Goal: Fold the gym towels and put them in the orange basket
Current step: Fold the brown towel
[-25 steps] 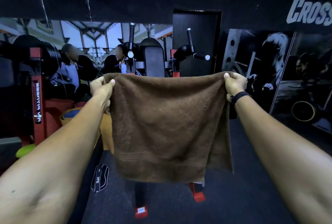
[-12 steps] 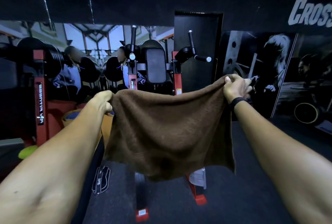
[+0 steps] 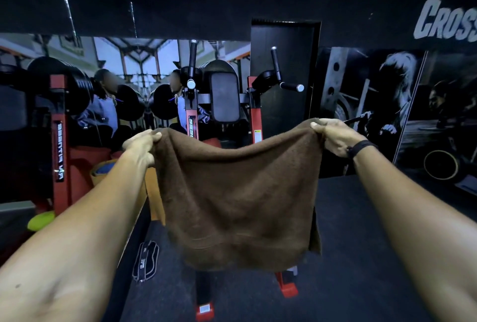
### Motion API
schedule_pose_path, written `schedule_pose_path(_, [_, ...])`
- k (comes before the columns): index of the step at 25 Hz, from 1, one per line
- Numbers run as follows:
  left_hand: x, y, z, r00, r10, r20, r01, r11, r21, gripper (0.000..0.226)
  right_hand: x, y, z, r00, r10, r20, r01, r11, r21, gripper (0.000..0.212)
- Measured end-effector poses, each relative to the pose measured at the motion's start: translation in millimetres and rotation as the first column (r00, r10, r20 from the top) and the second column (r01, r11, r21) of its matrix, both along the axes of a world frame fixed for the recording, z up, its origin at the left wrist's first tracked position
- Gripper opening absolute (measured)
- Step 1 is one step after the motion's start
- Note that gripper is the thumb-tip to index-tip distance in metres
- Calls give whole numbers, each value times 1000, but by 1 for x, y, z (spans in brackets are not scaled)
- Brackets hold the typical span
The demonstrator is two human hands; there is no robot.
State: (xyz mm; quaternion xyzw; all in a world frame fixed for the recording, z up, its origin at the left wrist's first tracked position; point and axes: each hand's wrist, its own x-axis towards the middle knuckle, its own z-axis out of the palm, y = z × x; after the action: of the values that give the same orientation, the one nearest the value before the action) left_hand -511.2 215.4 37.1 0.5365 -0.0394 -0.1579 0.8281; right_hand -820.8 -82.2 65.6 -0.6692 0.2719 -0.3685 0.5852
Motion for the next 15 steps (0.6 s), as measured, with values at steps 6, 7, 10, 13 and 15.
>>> schedule_pose_path(6, [-5, 11, -5, 889, 262, 377, -392, 860, 326, 10, 4, -23, -15, 869, -489, 72, 469, 769, -434, 20])
schedule_pose_path(7, [-3, 13, -6, 862, 282, 422, -445, 819, 363, 15, 4, -23, -16, 889, -444, 110, 444, 778, -445, 20])
schedule_pose_path(10, [5, 16, -13, 851, 246, 463, -465, 763, 449, 26, 0, -8, -12, 952, -242, 189, 301, 859, -415, 11])
schedule_pose_path(13, [17, 11, -20, 899, 134, 417, -316, 857, 407, 20, -11, 9, -5, 968, 118, 222, -74, 978, -196, 27])
schedule_pose_path(15, [15, 9, -19, 903, 70, 423, -269, 861, 432, 22, -19, 17, 0, 948, 312, 68, -311, 950, -37, 31])
